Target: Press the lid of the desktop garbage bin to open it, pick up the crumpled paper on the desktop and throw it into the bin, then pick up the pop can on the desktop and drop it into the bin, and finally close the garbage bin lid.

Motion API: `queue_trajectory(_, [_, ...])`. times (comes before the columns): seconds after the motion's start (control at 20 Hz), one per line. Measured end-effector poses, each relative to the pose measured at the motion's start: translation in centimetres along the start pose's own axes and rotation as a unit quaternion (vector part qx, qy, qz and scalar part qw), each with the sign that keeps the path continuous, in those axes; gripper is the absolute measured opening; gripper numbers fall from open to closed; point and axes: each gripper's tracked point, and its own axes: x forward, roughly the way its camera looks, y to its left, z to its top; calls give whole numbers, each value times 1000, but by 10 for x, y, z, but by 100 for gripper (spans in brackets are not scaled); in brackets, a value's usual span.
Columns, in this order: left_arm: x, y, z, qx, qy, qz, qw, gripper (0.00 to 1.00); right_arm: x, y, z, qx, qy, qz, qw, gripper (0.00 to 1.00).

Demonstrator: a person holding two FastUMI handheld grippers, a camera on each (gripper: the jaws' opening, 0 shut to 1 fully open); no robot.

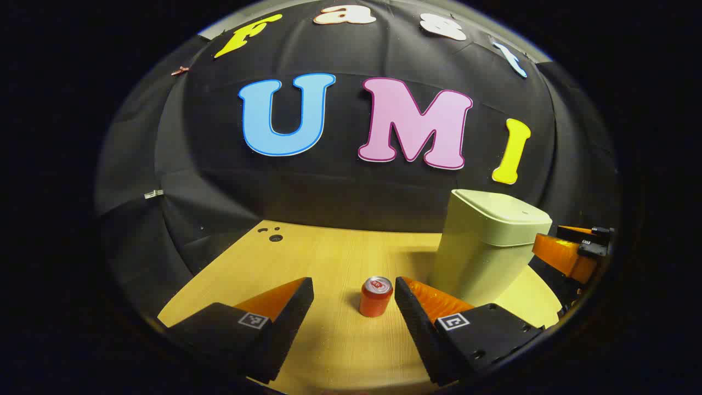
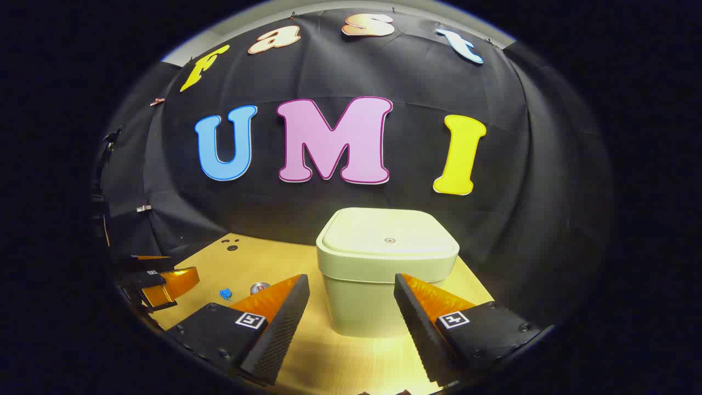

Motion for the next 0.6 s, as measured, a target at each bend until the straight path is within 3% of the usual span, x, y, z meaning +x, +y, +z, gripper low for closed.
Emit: queue_trajectory(0.6, [1,-2,-1,16,0,-5,1000,95,-1,8,-8,1,14,5,1000,98])
